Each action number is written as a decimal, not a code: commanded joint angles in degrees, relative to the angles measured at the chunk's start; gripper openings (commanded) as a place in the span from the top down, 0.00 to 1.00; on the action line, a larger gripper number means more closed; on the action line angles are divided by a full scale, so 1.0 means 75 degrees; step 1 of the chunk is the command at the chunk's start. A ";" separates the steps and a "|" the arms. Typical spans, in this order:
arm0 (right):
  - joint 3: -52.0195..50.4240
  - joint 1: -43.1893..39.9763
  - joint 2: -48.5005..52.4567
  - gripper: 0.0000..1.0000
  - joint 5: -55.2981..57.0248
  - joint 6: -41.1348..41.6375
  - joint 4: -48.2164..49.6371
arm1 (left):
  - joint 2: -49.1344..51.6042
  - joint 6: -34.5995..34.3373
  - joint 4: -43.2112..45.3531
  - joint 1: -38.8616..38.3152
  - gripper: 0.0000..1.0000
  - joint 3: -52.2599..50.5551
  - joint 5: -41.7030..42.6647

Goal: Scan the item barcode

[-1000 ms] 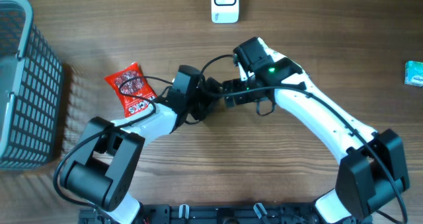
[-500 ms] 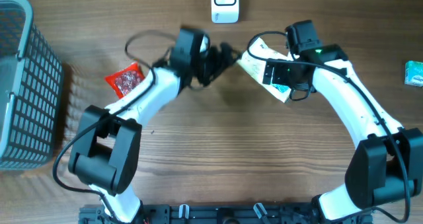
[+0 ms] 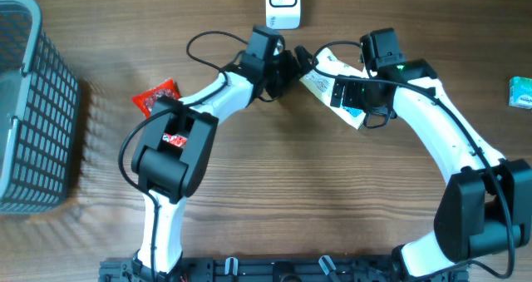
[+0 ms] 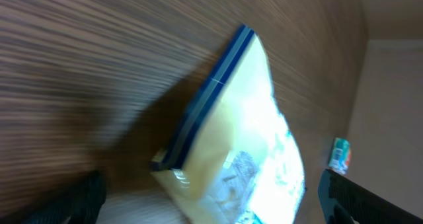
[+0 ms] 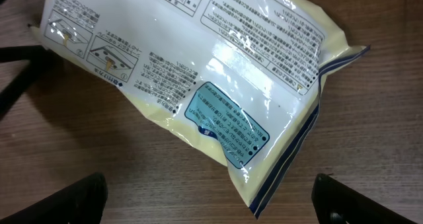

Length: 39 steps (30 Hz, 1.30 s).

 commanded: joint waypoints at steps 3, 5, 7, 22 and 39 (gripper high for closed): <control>-0.0114 0.0003 0.0114 0.00 -0.0087 0.0149 0.0032 | 0.0839 -0.0997 0.0560 -0.0644 0.02 0.0009 -0.0694; -0.0114 0.0003 0.0114 0.00 -0.0087 0.0026 0.0006 | 0.1000 -0.1046 0.0600 -0.0729 0.08 0.0012 -0.0880; -0.0114 0.0003 0.0114 0.00 -0.0087 0.0026 -0.0026 | 0.1113 -0.1046 0.0621 -0.0764 0.20 0.0009 -0.1107; -0.0114 0.0026 0.0117 0.00 -0.0970 -0.2393 0.0178 | 0.0169 -0.0230 -0.1580 0.0154 0.96 0.0012 -0.1737; -0.0105 0.4089 0.0105 0.00 0.2055 -0.3378 0.2667 | -0.3162 0.0032 -0.4797 0.0434 0.96 0.0012 -0.3529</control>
